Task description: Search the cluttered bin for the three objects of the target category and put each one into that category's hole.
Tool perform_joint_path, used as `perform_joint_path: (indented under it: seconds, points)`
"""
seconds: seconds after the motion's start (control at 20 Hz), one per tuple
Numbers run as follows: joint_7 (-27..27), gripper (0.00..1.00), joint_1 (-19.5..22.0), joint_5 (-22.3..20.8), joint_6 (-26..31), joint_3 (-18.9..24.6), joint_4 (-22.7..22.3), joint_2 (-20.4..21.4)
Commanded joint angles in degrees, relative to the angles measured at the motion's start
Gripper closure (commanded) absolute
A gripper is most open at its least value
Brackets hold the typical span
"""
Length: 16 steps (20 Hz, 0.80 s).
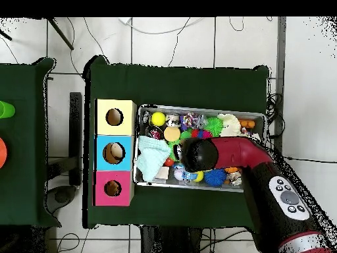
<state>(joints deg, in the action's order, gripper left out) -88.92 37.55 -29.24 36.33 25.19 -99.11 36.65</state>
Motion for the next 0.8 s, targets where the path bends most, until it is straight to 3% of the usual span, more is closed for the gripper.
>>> perform_joint_path:
  seconds: [0.05, 0.4, 0.8]
  points:
    - [2.46, 0.0, 4.46, -3.79, -5.1, 0.6, -7.71, 0.45]
    - [8.96, 0.0, 11.56, -3.07, -2.71, 4.43, -9.64, 1.31]
    - [11.89, 0.0, 14.21, -4.02, 0.68, 6.35, -7.02, 0.04]
